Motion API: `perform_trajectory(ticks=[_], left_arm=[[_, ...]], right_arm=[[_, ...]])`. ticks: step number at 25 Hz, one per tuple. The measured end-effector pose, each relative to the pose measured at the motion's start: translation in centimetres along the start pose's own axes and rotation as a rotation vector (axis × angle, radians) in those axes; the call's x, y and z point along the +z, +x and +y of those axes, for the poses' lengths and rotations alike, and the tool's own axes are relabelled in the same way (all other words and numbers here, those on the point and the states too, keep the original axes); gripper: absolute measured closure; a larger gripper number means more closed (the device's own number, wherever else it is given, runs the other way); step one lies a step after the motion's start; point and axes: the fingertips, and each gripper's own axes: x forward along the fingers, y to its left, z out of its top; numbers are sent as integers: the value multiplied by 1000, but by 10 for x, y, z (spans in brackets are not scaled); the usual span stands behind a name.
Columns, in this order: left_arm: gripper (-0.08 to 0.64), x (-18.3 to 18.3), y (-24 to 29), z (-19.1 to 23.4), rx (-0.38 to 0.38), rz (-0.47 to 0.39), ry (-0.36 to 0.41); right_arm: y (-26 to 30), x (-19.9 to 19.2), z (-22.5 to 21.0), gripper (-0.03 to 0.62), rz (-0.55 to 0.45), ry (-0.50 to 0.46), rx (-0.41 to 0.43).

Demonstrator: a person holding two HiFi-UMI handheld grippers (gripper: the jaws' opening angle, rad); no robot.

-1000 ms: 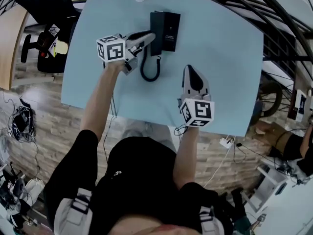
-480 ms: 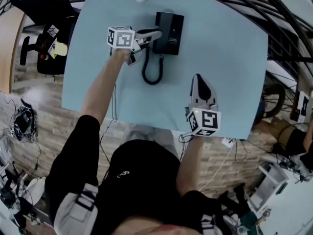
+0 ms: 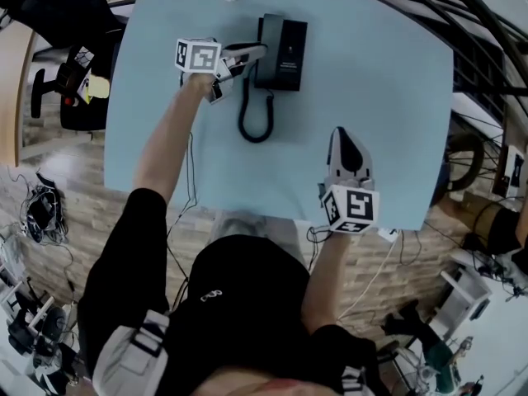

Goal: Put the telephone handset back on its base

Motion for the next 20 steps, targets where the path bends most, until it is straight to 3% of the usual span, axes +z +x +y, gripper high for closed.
perform_trajectory(ticks=[5,9,13,16,20], left_arm=[[486,-6,-2,13,33,22,31],[463,-15,-4,30,141,72,103],[442,-14,-2,31,230,77,207],[433,-13,-4,32,288,83,243],[431,-9,-10,29,363,33,300]], right_arm=[[3,1,1,598,6,-4,-2],[4,-2,1,598,8,1,-2],[5,-1,8,598,5,1,14],[6,2,15,598,5,-10,24],[4,6,27,598,-5,-18,46]])
